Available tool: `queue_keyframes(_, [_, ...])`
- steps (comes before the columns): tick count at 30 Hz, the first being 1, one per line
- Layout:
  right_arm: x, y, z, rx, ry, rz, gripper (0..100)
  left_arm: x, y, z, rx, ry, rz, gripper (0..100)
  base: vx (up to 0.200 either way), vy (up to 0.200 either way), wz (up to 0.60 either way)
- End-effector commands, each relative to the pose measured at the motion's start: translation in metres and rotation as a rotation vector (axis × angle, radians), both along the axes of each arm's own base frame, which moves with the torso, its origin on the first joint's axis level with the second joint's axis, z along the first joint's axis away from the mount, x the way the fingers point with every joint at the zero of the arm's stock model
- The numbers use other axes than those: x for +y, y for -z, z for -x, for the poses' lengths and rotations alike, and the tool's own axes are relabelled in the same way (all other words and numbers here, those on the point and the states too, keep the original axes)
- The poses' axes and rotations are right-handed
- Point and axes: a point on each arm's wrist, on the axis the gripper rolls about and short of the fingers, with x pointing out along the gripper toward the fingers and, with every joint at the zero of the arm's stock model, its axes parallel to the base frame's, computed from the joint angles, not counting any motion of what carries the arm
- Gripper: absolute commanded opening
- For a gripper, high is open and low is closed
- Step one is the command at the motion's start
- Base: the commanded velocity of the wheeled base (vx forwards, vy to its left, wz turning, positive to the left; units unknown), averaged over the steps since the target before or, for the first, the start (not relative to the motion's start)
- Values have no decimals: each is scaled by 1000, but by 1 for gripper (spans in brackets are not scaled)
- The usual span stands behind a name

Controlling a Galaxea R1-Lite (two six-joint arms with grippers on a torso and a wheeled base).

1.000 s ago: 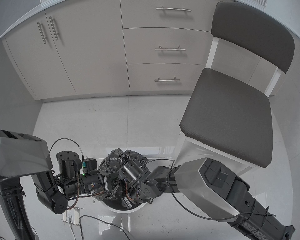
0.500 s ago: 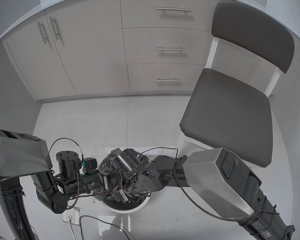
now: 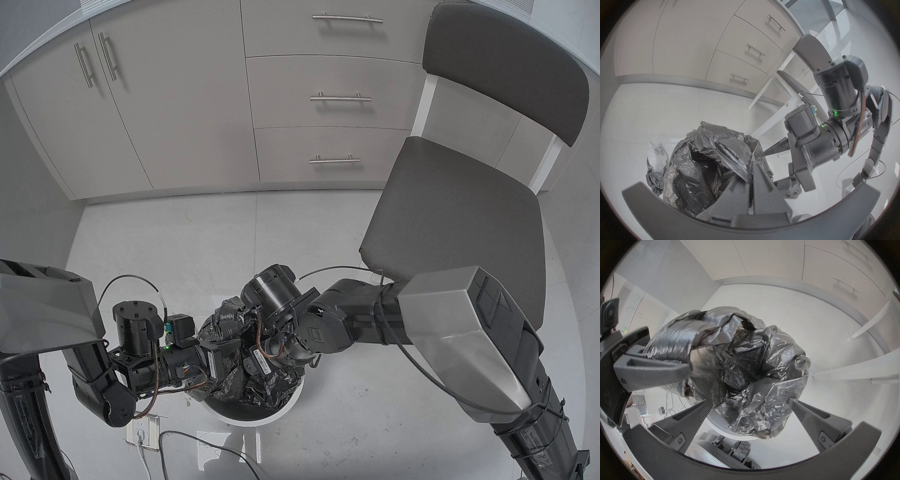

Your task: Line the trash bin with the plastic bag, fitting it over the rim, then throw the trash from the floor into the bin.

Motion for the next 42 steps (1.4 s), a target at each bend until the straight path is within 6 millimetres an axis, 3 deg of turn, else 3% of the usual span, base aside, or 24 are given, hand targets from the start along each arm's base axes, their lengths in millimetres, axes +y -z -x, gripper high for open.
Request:
queue_keyframes(1, [-7, -4, -8, -8, 20, -7, 100, 0, 1, 0, 4, -1, -1, 0, 0, 0, 0])
queue_keyframes(10, [-10, 11, -15, 1, 25, 8, 100, 0, 2, 0, 7, -1, -2, 0, 0, 0, 0])
queue_keyframes(19, [1, 26, -19, -36, 12, -64, 100, 0, 2, 0, 6, -1, -1, 0, 0, 0, 0])
queue_keyframes(30, [11, 67, -10, 18, -5, -17, 100, 0, 1, 0, 3, 0, -2, 0, 0, 0, 0])
queue_keyframes(42, [9, 108, -8, 68, -4, 39, 100, 0, 1, -1, 2, 0, -1, 0, 0, 0, 0])
